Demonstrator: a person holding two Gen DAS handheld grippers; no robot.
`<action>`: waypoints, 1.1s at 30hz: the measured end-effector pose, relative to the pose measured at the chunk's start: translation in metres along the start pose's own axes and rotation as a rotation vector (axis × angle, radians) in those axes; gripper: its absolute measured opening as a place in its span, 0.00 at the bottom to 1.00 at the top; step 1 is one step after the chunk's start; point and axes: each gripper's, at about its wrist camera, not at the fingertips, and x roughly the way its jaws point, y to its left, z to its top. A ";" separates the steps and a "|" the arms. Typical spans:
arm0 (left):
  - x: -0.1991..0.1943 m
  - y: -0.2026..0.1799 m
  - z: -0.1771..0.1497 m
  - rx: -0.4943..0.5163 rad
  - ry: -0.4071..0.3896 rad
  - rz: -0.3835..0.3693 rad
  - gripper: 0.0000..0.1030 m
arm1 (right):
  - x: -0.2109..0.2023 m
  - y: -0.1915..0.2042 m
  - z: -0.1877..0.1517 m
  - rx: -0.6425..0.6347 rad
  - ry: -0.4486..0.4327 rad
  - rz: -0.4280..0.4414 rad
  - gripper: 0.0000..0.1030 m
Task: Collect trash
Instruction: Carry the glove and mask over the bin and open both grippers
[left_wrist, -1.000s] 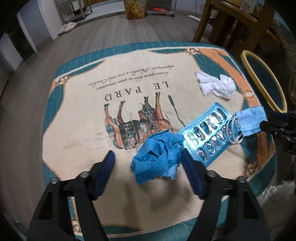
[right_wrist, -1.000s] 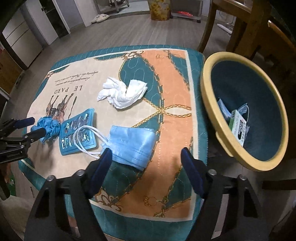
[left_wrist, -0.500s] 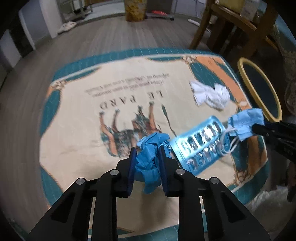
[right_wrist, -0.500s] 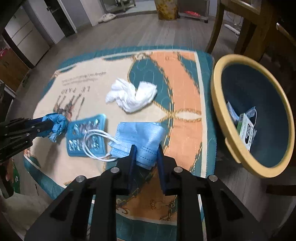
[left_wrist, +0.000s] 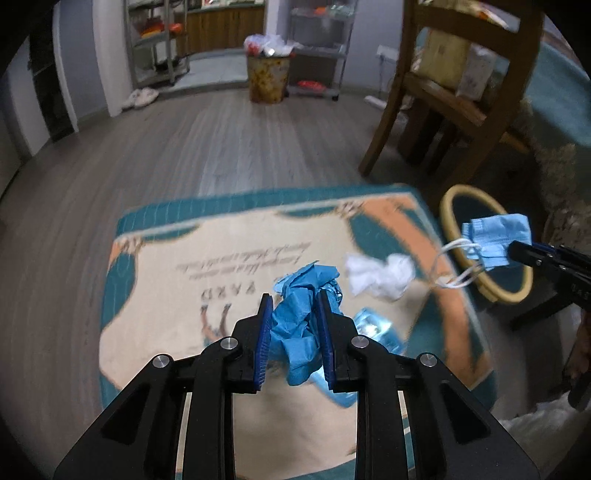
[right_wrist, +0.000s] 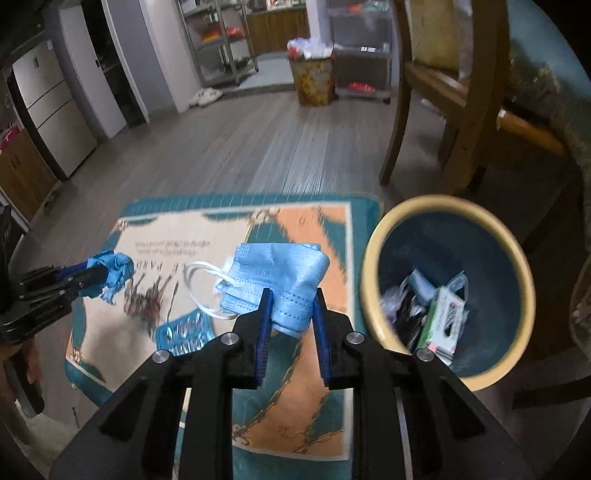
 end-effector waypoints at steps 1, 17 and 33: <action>-0.007 -0.005 0.005 0.014 -0.018 -0.009 0.24 | -0.008 -0.003 0.005 0.004 -0.010 0.010 0.20; -0.025 -0.101 0.070 0.203 -0.097 -0.189 0.24 | -0.041 -0.096 0.018 0.059 -0.049 -0.040 0.20; 0.053 -0.205 0.066 0.342 -0.024 -0.284 0.25 | -0.015 -0.182 -0.005 0.162 0.009 -0.171 0.20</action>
